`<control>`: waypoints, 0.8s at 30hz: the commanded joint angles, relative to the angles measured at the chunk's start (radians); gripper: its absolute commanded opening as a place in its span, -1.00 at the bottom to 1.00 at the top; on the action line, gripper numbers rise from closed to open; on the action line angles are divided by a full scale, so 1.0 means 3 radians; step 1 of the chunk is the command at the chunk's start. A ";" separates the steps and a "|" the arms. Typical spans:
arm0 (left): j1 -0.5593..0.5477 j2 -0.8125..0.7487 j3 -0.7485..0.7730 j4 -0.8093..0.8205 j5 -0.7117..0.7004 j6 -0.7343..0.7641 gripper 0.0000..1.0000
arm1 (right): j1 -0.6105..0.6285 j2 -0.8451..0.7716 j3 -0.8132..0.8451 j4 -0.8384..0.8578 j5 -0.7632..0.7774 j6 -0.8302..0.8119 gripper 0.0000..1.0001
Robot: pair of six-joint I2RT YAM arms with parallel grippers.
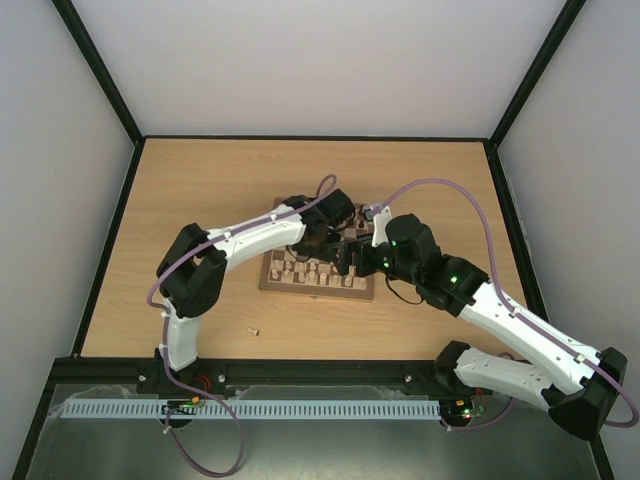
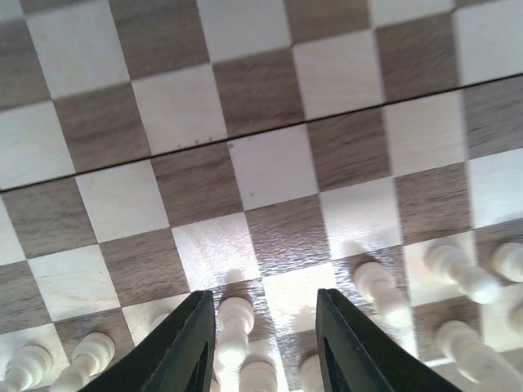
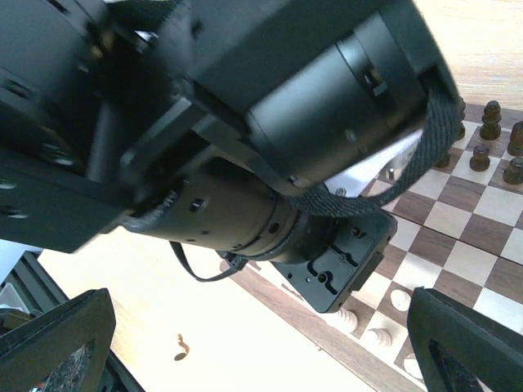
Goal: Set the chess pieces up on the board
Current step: Place the chess piece on the chessboard, then pick up the chess piece at the center of the board.
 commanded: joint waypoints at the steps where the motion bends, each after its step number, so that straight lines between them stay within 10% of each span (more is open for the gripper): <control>1: -0.0036 -0.0278 0.0213 -0.0044 -0.0106 -0.0004 -0.22 | 0.0017 -0.0023 -0.0026 -0.0006 -0.0011 -0.0003 0.97; 10: -0.0051 -0.1059 -0.0015 0.0055 -0.0314 -0.0084 0.04 | 0.0017 -0.0029 -0.0032 -0.0011 -0.0011 -0.0013 0.97; 24: -0.0123 -0.3218 -0.2142 0.0749 -0.0341 -0.0782 0.69 | 0.0019 0.0185 0.0003 0.0061 -0.0414 -0.0111 0.97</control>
